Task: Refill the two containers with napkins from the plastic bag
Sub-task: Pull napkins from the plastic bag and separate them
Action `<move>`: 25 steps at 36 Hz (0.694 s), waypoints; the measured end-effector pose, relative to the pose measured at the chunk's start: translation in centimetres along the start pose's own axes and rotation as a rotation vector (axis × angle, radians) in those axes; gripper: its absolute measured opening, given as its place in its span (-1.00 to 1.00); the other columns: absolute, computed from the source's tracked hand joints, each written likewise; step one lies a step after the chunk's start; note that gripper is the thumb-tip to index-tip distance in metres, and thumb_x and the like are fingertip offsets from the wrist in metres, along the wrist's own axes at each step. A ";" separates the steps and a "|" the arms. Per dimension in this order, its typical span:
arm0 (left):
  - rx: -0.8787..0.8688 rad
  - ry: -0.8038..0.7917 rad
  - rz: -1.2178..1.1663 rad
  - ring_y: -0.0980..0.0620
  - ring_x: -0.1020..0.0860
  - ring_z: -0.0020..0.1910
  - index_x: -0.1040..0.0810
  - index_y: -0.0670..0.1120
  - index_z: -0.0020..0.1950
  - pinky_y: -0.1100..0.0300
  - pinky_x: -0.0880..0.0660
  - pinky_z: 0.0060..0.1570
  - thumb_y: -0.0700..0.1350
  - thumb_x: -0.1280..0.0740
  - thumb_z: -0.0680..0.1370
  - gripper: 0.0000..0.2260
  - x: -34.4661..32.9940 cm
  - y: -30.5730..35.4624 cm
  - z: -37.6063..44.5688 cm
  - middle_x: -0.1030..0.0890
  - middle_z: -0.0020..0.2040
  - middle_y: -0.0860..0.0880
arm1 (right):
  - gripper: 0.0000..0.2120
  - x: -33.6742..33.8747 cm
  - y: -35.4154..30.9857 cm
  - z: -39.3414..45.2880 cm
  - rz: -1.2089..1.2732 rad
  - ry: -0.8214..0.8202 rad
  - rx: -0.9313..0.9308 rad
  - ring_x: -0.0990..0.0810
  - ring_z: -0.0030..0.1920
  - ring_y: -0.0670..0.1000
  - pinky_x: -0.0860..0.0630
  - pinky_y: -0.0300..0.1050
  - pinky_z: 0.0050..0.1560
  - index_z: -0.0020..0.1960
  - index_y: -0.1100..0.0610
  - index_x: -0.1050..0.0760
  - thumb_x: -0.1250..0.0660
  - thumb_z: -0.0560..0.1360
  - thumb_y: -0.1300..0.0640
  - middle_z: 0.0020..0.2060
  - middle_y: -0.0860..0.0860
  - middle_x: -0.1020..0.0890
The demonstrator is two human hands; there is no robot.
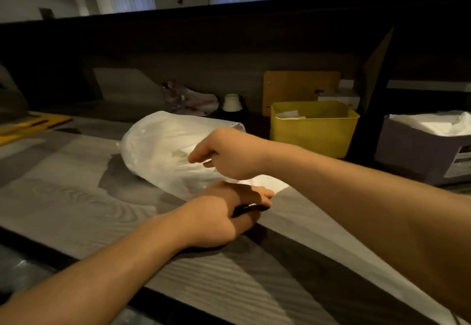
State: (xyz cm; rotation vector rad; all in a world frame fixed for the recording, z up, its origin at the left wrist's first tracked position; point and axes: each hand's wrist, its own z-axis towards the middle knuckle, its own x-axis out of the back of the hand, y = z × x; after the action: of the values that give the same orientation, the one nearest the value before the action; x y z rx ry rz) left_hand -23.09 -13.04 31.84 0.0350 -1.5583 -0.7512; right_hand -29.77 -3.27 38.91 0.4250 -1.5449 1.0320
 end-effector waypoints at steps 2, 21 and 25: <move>-0.031 0.058 -0.065 0.37 -0.37 0.40 -0.62 0.14 0.29 0.32 -0.28 0.44 -0.06 -0.32 0.65 -0.75 -0.2 -0.2 -0.4 -0.50 0.38 0.33 | -0.54 -0.8 0.0 2.3 -0.115 0.017 -0.025 -0.53 0.29 0.05 -0.50 -0.10 0.31 0.43 0.09 -0.48 -0.18 0.58 0.38 0.34 0.04 -0.56; 0.039 0.143 -0.332 0.25 -0.62 0.13 -0.73 0.03 0.13 0.09 -0.57 0.22 -0.10 -0.34 0.63 -0.81 0.3 -1.0 -0.1 -0.71 0.09 0.15 | -0.23 -2.7 2.3 9.6 -0.256 -0.036 -0.271 -0.36 0.43 0.16 -0.32 0.05 0.37 0.57 0.06 -0.23 -0.28 0.52 -0.34 0.47 0.08 -0.39; 0.052 0.146 -0.349 0.23 -0.63 0.09 -0.72 0.02 0.15 0.09 -0.58 0.18 -0.09 -0.34 0.62 -0.82 0.4 -1.1 0.0 -0.72 0.05 0.13 | -0.38 -2.9 2.2 10.1 -0.296 -0.061 -0.292 -0.45 0.28 0.13 -0.35 -0.05 0.13 0.52 0.06 -0.30 -0.25 0.58 -0.24 0.38 0.08 -0.48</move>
State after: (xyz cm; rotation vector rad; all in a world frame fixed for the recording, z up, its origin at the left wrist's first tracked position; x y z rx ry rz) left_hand -23.59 -14.11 31.63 0.4001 -1.4481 -0.9579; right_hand -36.75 -10.84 35.98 0.4663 -1.6007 0.5603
